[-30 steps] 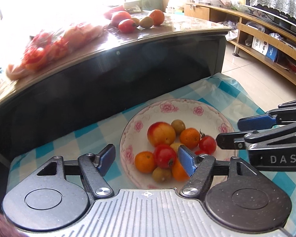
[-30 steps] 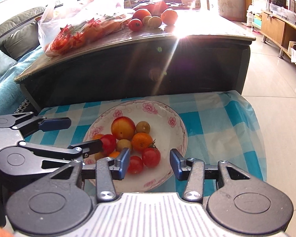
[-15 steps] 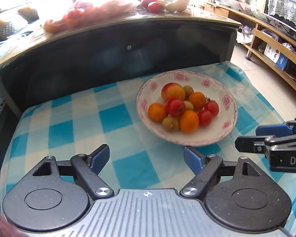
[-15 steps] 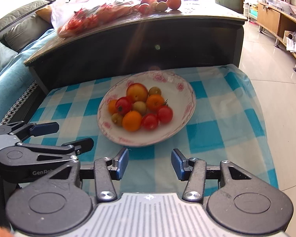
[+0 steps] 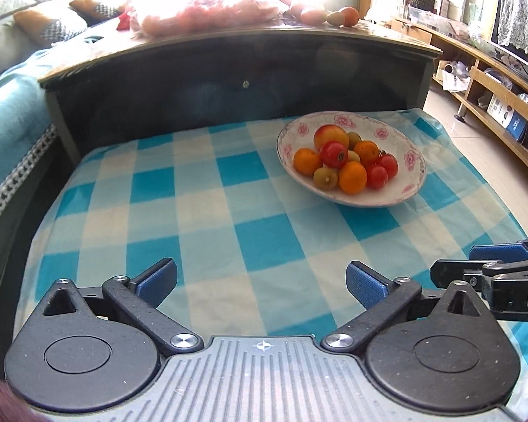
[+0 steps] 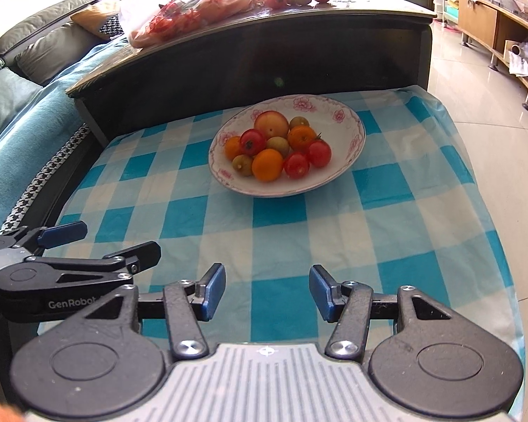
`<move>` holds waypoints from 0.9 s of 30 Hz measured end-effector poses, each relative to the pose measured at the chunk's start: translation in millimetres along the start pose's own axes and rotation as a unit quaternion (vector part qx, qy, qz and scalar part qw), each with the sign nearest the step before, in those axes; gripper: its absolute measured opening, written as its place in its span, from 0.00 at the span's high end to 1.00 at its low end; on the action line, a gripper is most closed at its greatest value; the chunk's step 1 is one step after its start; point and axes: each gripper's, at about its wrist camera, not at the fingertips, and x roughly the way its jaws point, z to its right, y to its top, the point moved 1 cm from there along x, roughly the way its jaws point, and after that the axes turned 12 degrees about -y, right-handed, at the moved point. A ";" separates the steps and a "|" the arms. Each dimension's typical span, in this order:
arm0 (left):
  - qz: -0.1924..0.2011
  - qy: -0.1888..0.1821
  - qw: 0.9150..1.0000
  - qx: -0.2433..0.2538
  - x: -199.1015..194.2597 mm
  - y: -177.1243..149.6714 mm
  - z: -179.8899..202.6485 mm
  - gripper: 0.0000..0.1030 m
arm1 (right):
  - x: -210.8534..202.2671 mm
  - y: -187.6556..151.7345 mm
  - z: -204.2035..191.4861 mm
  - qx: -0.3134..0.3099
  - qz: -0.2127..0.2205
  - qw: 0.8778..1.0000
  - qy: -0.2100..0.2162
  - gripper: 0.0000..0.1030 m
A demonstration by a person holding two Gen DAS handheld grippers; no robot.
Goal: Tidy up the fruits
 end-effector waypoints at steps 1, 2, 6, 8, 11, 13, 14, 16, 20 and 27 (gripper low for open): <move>-0.002 0.002 1.000 0.000 -1.7 -2.7 0.7 0.00 | -1.7 -2.9 -1.2 0.000 0.000 1.000 0.000 0.47; -0.003 0.005 1.000 0.001 -3.6 -5.3 1.5 0.00 | -3.3 -5.8 -2.3 0.000 -0.001 1.000 -0.001 0.46; -0.008 0.024 1.000 0.015 -11.6 -14.0 6.2 0.00 | -8.9 -16.9 -6.7 -0.001 -0.005 1.000 0.000 0.46; -0.014 0.035 0.999 0.021 -14.1 -17.3 8.6 0.00 | -11.9 -21.6 -8.6 -0.001 -0.007 1.000 0.001 0.46; -0.023 0.042 0.998 0.031 -16.9 -22.0 11.7 0.00 | -16.4 -26.9 -10.1 0.000 -0.007 1.000 0.001 0.46; -0.022 0.040 0.998 0.030 -20.0 -25.2 12.2 0.00 | -19.5 -29.7 -10.7 0.001 -0.006 1.000 0.002 0.46; -0.023 0.036 0.999 0.028 -20.8 -26.3 12.0 0.00 | -20.7 -31.1 -10.9 0.002 -0.006 1.000 0.002 0.46; -0.026 0.031 0.999 0.025 -22.6 -27.7 12.0 0.00 | -22.5 -33.8 -11.4 0.003 -0.007 1.000 0.003 0.46; -0.026 0.032 0.999 0.015 -26.4 -29.7 11.3 0.00 | -24.3 -39.0 -13.1 0.002 -0.010 1.000 0.003 0.46; -0.022 0.024 0.999 0.009 -32.6 -32.0 13.6 0.00 | -27.0 -43.4 -16.5 0.000 -0.010 1.000 0.005 0.45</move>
